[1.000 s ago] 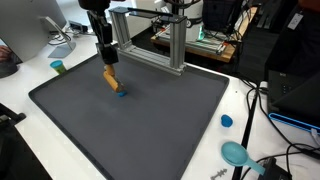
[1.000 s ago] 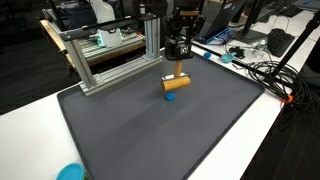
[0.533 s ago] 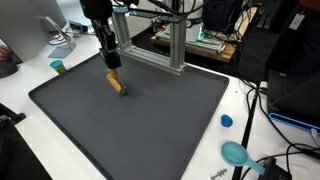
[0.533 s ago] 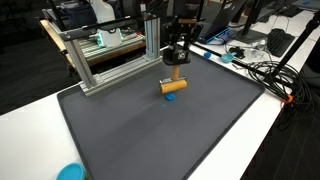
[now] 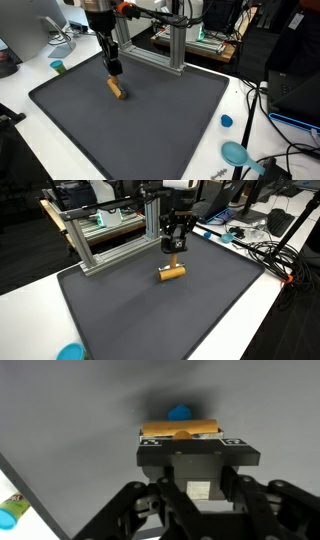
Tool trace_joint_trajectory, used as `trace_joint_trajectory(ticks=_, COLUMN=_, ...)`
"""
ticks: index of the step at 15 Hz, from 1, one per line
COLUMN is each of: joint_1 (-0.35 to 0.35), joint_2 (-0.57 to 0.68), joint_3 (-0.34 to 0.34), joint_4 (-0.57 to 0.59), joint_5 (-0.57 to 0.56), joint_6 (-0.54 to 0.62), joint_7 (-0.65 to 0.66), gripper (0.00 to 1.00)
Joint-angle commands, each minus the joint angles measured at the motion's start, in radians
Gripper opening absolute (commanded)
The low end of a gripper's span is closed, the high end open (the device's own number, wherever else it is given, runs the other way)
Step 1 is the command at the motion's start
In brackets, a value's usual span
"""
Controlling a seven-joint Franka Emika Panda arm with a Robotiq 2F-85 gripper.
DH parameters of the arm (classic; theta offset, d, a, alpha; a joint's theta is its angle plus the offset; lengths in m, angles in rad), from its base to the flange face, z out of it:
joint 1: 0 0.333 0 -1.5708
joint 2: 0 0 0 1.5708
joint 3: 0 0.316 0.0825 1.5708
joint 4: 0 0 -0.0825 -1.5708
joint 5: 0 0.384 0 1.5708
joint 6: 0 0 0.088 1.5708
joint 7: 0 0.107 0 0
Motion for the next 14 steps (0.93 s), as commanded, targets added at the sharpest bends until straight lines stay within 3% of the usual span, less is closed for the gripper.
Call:
trace_joint_trajectory(ticks=1, joint_1=0.019, joint_2=0.007, joint_3=-0.021, joint_4=-0.012, joint_5=-0.002, joint_6=-0.031, joint_7=-0.018, gripper=0.21)
trace_joint_trajectory(ticks=14, joint_1=0.025, joint_2=0.069, joint_3=-0.013, joint_4=0.048, joint_5=0.012, joint_6=-0.137, joint_7=-0.079, gripper=0.21)
